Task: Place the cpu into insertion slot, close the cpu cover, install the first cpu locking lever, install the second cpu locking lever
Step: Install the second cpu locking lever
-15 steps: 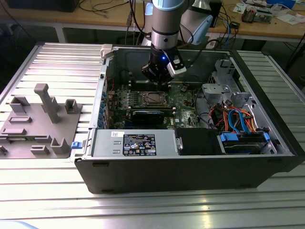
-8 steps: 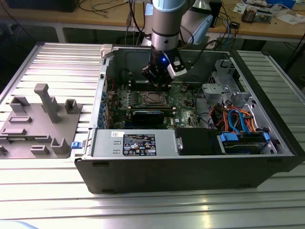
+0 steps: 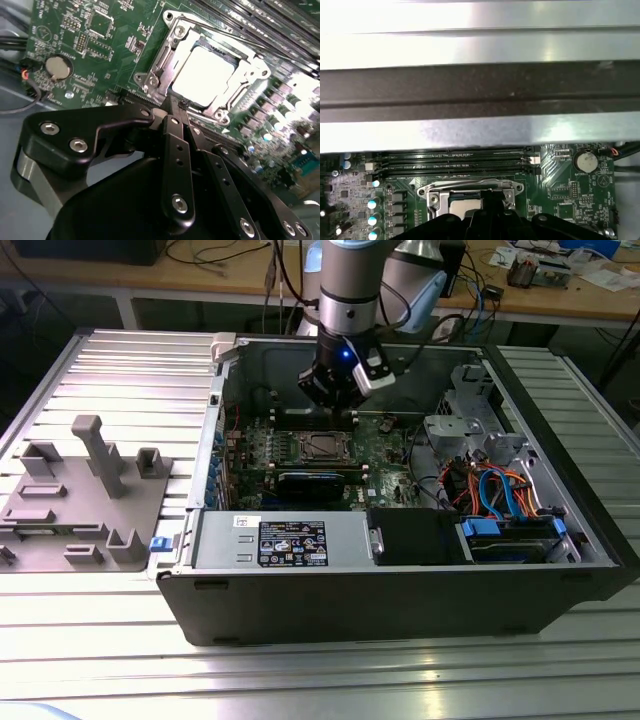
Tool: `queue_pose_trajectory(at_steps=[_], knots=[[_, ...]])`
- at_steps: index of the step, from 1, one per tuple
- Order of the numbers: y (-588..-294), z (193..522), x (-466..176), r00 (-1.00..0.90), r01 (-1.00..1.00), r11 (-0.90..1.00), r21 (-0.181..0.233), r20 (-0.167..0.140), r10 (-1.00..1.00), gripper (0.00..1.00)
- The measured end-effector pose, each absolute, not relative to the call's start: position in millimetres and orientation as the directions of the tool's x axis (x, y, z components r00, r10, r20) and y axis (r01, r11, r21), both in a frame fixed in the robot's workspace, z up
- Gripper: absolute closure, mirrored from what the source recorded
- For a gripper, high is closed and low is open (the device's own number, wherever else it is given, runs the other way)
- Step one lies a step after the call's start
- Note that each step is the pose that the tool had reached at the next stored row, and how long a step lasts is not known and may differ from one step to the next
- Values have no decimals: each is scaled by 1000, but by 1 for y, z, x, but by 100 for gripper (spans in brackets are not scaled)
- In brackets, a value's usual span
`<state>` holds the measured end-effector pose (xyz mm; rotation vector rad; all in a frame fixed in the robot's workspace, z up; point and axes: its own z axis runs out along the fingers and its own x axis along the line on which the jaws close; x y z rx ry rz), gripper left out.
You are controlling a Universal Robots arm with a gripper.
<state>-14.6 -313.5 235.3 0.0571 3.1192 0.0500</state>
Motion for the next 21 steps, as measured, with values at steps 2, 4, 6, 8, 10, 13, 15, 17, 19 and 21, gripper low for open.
queue_pose_trajectory(at_steps=[2, 4, 6, 8, 10, 13, 15, 17, 19, 21], knots=[[-313, 239, -15, -999, 36, 999, 32, -21, 37, 89], [-313, 240, -15, -999, 36, 999, 33, -21, 37, 89], [-314, 240, -15, -999, 36, 999, 32, -21, 37, 89], [-314, 240, -15, -999, 36, 999, 32, -21, 37, 89], [-315, 240, -15, -999, 36, 999, 32, -21, 37, 89], [-317, 240, -15, -999, 36, 999, 32, -21, 37, 89], [-319, 240, -15, -999, 36, 999, 32, -21, 37, 89], [-322, 240, -15, -999, 36, 999, 32, -21, 37, 89], [-324, 240, -15, -999, 36, 999, 32, -21, 37, 89], [-327, 240, -15, -999, 36, 999, 32, -21, 37, 89]])
